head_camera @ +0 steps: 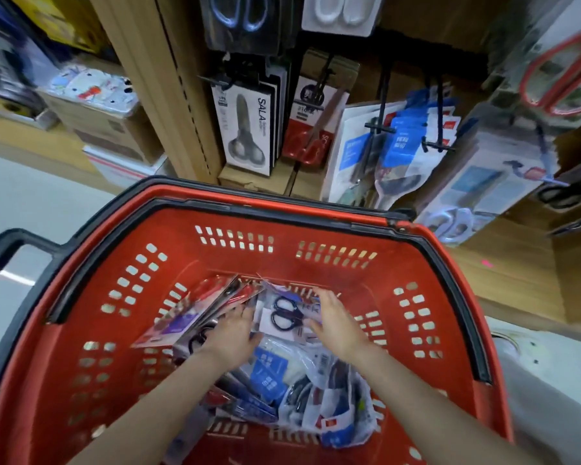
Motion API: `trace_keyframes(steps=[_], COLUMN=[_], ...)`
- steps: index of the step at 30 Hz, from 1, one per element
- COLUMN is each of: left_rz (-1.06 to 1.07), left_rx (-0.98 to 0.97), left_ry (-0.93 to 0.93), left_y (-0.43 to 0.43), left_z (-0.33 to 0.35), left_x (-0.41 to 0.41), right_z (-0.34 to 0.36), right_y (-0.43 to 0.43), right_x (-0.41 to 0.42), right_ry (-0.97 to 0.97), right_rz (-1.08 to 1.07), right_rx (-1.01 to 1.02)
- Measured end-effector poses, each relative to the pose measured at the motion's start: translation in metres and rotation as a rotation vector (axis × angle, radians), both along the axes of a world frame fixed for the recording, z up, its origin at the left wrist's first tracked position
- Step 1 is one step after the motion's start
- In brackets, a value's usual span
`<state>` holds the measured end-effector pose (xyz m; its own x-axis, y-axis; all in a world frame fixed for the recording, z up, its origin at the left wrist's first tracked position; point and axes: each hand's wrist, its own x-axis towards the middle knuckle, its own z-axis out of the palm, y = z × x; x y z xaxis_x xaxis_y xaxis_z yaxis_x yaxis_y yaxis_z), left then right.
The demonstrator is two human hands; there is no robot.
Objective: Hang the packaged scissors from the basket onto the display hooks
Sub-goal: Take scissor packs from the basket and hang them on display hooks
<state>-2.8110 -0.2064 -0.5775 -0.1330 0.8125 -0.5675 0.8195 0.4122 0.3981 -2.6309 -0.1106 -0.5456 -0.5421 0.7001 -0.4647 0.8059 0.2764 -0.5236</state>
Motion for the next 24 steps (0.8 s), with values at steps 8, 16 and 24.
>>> trace_keyframes(steps=[8,16,24], left_rz=[0.390,0.511,0.279], left_rx=[0.023,0.111,0.231], left_ry=[-0.187,-0.162,-0.336], left_y=[0.009,0.011,-0.001], left_z=[-0.034,-0.029,0.015], left_x=[0.018,0.030,0.052], right_z=[-0.051,-0.037,0.031], right_y=[0.015,0.036,0.026], right_x=[-0.030,-0.028,-0.006], right_ry=[-0.095,-0.196,0.065], right_rz=[0.001,0.165,0.008], right_rx=[-0.046,0.132,0.196])
